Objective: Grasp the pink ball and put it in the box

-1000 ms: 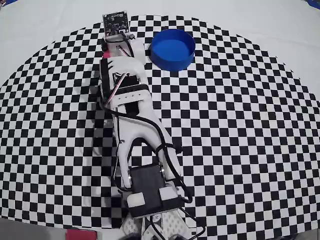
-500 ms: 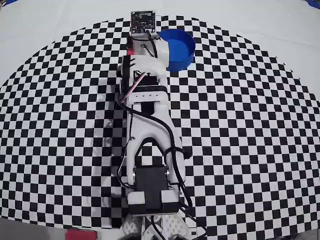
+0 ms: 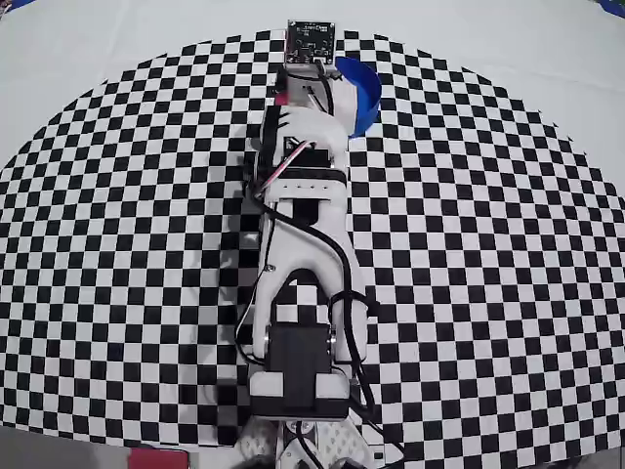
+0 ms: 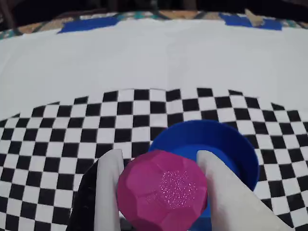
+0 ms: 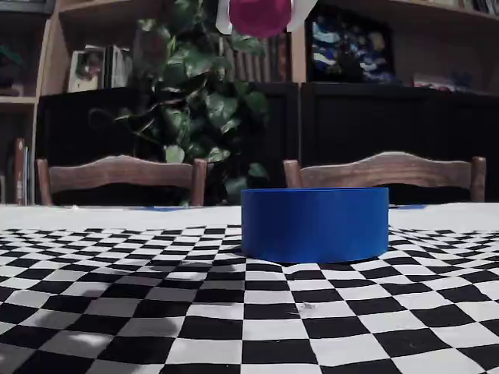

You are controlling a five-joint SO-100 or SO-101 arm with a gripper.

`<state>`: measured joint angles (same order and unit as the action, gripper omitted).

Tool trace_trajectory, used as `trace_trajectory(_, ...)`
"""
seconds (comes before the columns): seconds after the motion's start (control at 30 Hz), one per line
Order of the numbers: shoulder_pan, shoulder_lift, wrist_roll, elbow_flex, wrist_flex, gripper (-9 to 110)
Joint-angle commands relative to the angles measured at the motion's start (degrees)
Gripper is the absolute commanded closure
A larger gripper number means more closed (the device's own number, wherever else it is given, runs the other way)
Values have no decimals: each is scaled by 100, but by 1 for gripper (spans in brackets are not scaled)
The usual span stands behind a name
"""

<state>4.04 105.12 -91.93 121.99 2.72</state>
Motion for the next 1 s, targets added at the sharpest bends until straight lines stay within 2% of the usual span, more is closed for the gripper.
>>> trace_trajectory(0.0, 97, 334, -9, -9, -62, 101)
trace_trajectory(0.97, 334, -940, -44, -563, -492, 101)
